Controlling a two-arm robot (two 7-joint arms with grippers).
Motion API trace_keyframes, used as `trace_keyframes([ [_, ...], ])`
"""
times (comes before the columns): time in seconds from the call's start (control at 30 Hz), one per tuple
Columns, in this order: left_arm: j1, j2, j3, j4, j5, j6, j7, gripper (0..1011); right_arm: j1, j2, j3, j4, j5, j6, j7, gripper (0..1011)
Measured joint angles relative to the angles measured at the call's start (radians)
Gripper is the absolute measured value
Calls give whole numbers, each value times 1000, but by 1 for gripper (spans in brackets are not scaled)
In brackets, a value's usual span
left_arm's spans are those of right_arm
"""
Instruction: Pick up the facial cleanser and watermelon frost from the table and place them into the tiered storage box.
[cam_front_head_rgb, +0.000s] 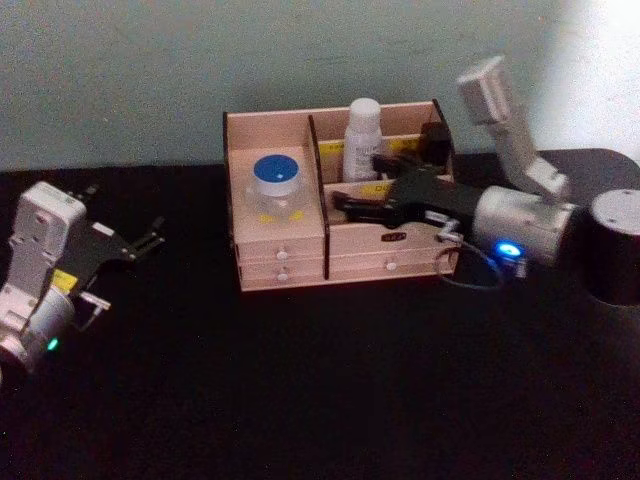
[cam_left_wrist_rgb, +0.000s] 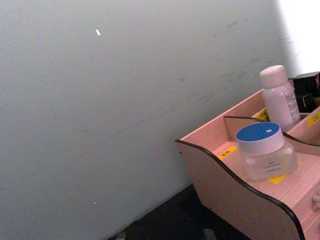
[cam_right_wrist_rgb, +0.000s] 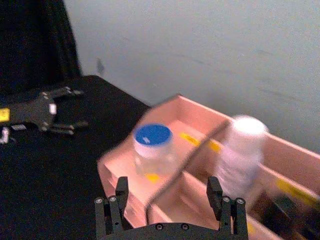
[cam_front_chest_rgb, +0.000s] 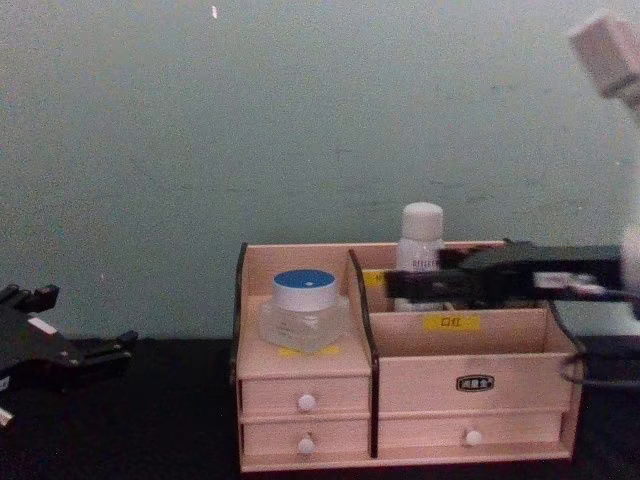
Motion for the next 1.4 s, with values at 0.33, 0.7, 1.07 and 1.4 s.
trace_keyframes([
  [0.33,0,0,0,0,0,0,0,1001,-126,114,114,-138,49,60,-135,1000],
  [0.7,0,0,0,0,0,0,0,1001,-273,76,263,-214,-27,12,-461,1000],
  [1.07,0,0,0,0,0,0,0,1001,-293,-15,241,-104,-197,-33,-664,1000],
  [1.4,0,0,0,0,0,0,0,1001,-283,-49,235,-40,-238,-37,-695,1000],
])
